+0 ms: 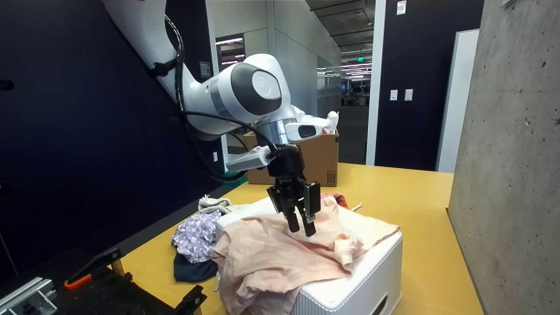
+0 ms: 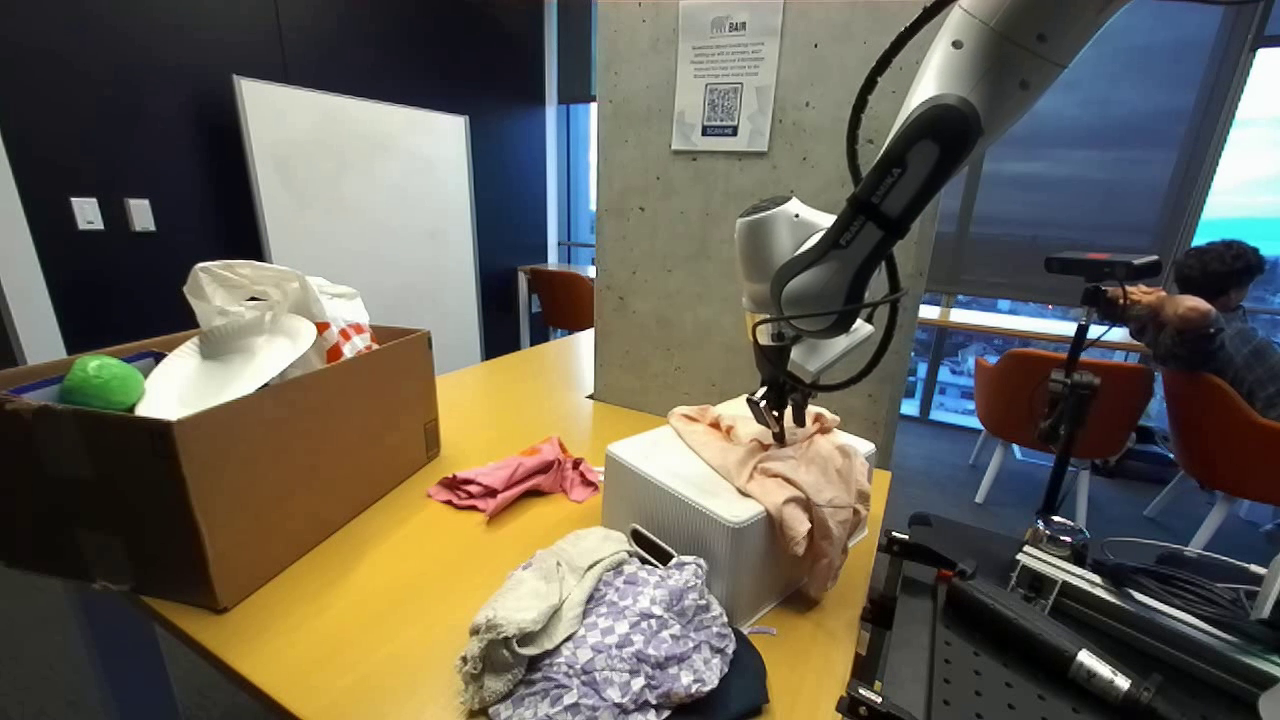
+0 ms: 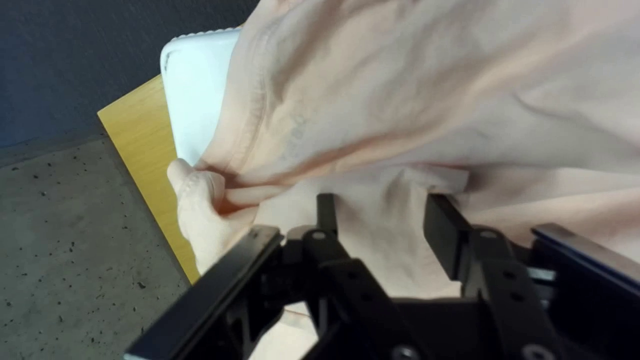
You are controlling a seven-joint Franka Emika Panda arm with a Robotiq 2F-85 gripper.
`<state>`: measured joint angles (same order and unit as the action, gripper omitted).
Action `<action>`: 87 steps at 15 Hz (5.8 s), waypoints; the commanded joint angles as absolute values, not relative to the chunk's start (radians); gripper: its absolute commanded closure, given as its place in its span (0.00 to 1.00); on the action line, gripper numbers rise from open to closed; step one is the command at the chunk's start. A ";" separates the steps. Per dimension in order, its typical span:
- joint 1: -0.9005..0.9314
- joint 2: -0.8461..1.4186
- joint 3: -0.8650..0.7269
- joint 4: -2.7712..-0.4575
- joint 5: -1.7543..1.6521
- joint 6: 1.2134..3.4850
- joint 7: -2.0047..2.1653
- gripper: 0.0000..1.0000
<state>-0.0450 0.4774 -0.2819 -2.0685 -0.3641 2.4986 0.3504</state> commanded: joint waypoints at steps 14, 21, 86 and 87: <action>-0.038 0.405 -0.307 -2.087 -0.374 2.483 0.347 1.00; -0.086 0.453 -0.334 -2.007 -0.367 2.486 0.313 1.00; -0.162 0.561 -0.192 -1.997 0.071 2.422 0.250 0.00; -0.161 0.563 -0.190 -1.996 0.071 2.429 0.249 0.00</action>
<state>-0.1636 0.5582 -0.1917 -2.0008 0.0676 2.4259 0.2584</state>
